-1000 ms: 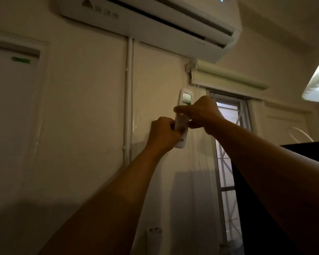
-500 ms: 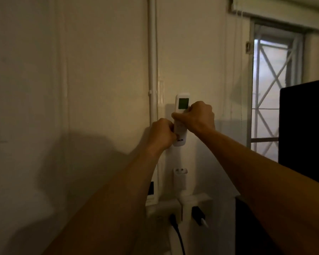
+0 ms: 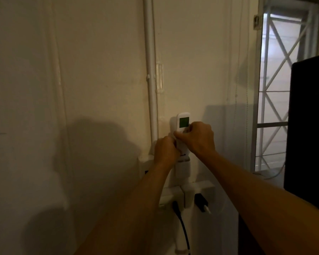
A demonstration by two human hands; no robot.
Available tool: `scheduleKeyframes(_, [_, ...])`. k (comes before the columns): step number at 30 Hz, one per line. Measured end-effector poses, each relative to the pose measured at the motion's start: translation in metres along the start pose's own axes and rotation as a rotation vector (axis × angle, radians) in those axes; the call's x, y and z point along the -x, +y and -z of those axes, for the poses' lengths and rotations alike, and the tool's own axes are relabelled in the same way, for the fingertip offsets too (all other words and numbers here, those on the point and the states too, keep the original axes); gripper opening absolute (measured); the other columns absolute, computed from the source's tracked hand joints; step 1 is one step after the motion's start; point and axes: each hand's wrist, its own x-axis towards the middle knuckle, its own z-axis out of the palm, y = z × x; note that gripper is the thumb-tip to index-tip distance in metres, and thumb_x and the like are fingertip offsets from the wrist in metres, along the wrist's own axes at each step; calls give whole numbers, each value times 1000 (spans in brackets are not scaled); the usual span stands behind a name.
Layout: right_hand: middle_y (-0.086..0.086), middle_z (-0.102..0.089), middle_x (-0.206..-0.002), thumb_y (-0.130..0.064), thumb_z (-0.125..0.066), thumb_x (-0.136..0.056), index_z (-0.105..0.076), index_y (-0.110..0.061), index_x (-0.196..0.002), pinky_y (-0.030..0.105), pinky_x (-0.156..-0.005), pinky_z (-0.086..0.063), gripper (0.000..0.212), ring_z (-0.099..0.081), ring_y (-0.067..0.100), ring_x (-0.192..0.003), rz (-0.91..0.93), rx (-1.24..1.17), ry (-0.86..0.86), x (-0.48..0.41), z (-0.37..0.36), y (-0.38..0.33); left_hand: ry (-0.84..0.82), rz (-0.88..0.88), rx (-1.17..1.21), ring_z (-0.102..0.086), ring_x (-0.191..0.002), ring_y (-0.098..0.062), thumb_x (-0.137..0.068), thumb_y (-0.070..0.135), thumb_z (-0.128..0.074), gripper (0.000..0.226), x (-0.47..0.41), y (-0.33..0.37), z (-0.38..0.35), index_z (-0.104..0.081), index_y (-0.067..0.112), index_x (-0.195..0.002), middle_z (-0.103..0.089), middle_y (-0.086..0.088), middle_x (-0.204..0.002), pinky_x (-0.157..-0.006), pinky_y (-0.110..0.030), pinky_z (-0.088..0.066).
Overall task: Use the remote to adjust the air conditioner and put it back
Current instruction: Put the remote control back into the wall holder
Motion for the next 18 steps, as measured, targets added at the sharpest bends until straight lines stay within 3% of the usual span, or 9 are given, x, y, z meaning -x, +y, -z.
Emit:
scheduleKeyframes(5, [12, -75, -96, -45, -77, -71, -71, -5, -94, 25, -65, -54, 47, -72, 22, -84, 11, -1, -10, 2, -4, 8, 2, 4, 42, -66, -103, -24, -92, 11, -58, 21, 5, -2, -9, -65, 4, -110, -69, -13, -110, -75, -20, -46])
scheduleKeyframes(9, [14, -74, -94, -44, -77, -71, -71, -3, -93, 24, -61, -50, 46, -72, 23, -83, -3, 9, -18, 2, -5, 13, 11, 3, 6, -67, -96, -25, -91, 11, -59, 17, 7, -3, -13, -67, 1, -102, -70, -15, -103, -81, -30, -56])
scheduleKeyframes(14, [13, -73, -93, -46, -77, -71, -70, -3, -94, 29, -66, -56, 49, -71, 23, -81, -35, 2, -39, -1, -7, 14, -29, 26, -72, -66, -80, -23, -88, 14, -64, 18, 16, -11, -23, -68, -3, -84, -71, -18, -90, -66, -27, -52])
scheduleKeyframes(18, [12, -72, -91, -45, -78, -70, -68, -4, -92, 35, -68, -59, 47, -70, 23, -79, -42, -2, -70, -3, -9, 13, -14, 83, -95, -67, -87, -25, -84, 18, -70, 16, 16, -16, -28, -68, 3, -89, -69, -16, -98, -69, -33, -58])
